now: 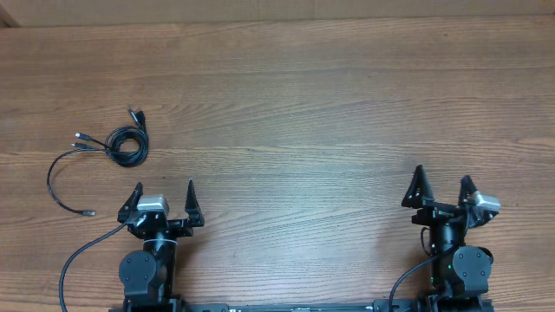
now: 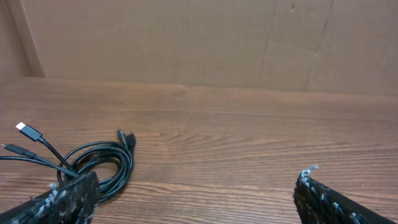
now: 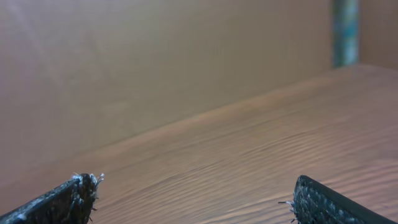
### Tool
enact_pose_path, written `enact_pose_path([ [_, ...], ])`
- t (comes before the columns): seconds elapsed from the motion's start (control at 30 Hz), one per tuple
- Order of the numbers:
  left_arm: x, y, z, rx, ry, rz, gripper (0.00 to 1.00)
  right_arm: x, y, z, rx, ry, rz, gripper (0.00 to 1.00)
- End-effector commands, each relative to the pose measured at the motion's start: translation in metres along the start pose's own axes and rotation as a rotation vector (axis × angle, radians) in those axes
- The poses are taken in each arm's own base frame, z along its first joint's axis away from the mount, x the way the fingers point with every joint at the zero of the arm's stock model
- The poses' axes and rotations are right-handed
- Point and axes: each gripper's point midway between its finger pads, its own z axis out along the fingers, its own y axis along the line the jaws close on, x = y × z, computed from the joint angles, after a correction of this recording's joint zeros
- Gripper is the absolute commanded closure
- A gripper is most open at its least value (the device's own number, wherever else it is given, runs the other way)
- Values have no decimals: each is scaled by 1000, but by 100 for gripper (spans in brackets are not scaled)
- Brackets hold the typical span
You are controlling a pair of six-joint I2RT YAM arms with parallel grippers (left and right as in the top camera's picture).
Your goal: Untangle cables
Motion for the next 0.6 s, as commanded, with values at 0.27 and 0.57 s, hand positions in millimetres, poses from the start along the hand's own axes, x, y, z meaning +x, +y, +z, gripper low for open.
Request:
enact_pose_path([
  [0.27,-14,-2,-5,7,-10,-60,0,-12,31,-5,-163,-1,2,0],
  [0.57,-78,-11,-20,43,-99,-86,0,-69,52,-17,-218,-91,-13,0],
])
